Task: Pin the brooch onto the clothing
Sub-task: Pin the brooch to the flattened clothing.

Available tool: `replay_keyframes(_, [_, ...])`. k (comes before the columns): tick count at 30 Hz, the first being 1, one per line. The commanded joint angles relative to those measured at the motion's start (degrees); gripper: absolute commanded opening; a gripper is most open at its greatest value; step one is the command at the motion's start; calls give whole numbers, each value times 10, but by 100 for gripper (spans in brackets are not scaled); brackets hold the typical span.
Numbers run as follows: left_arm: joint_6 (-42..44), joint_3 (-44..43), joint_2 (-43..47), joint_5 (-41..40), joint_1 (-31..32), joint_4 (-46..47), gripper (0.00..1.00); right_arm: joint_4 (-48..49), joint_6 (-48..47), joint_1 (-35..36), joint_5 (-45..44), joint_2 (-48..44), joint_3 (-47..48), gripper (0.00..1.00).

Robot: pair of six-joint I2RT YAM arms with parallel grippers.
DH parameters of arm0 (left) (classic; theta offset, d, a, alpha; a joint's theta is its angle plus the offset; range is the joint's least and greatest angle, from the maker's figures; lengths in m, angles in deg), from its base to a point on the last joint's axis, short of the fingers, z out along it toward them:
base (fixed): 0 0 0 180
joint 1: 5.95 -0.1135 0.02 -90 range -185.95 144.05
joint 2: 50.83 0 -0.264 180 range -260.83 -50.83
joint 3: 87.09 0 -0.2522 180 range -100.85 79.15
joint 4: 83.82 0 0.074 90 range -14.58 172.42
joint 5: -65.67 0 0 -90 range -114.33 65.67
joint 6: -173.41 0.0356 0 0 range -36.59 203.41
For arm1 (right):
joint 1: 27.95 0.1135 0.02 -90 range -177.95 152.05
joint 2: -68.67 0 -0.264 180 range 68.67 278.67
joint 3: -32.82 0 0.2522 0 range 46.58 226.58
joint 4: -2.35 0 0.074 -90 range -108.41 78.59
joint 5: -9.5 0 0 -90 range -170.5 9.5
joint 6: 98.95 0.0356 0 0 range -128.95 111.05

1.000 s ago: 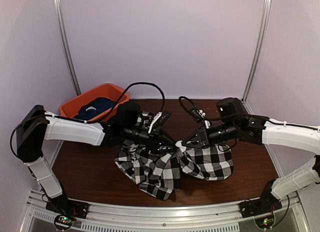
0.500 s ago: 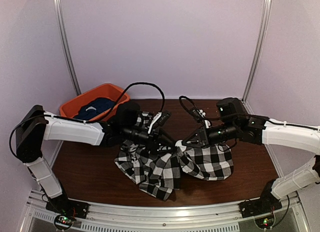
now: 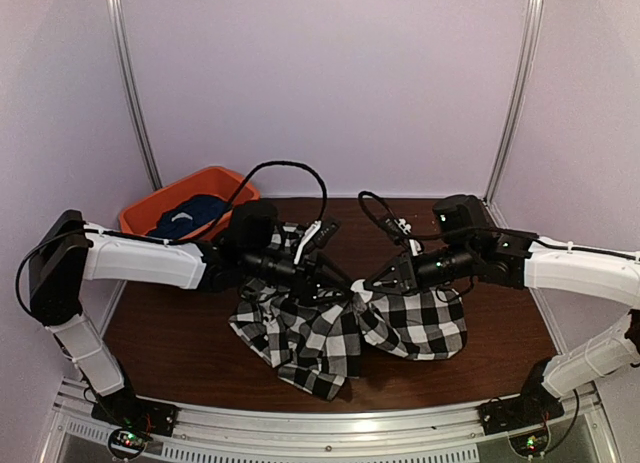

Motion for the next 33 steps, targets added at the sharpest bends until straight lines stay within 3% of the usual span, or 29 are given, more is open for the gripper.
replay_keyframes(1, [11, -10, 15, -4, -5, 8, 60, 8, 3, 0, -12, -6, 4, 0])
replay_keyframes(33, [12, -8, 18, -11, -10, 8, 67, 6, -2, 10, -19, -8, 1, 0])
